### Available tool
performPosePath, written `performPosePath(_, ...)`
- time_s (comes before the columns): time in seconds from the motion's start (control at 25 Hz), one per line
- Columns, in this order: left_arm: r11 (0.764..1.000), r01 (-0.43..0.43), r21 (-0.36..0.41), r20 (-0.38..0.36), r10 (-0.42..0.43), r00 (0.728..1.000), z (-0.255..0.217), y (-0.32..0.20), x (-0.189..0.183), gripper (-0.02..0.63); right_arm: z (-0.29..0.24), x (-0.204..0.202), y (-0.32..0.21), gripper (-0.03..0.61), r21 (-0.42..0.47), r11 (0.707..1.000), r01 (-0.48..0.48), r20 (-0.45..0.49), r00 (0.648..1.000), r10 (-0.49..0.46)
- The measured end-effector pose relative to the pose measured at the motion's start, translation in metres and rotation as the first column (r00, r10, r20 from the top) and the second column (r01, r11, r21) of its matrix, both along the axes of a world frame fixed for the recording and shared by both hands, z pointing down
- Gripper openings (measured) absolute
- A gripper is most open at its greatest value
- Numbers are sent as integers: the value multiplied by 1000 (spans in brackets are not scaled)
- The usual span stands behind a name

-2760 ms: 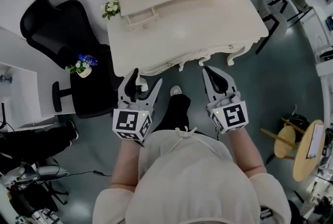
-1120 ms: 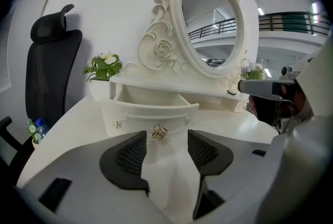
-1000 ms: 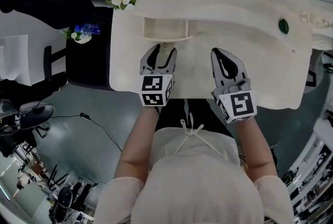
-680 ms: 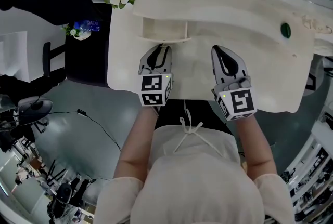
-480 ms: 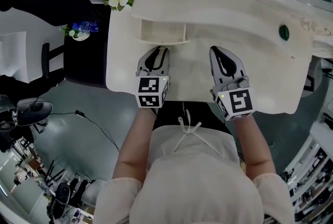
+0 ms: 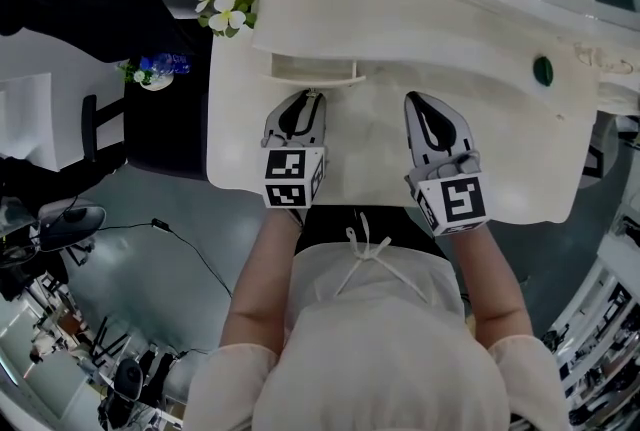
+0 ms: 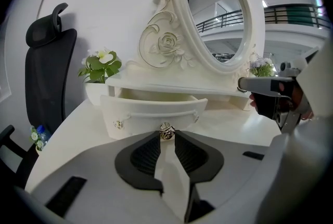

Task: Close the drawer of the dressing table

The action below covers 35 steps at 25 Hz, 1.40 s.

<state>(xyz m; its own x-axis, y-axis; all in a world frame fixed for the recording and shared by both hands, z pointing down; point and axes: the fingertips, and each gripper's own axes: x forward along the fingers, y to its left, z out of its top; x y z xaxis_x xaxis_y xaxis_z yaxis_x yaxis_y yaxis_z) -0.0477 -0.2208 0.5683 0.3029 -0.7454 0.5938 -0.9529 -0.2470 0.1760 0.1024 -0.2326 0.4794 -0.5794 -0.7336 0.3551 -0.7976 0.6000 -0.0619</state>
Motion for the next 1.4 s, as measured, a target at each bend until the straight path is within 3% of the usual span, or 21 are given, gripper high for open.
performPosePath(1.4,998,-67,5,18,67,998,5,-60,-2,101,-19,-4,-51,6,27,999,-19,-23,1000,19)
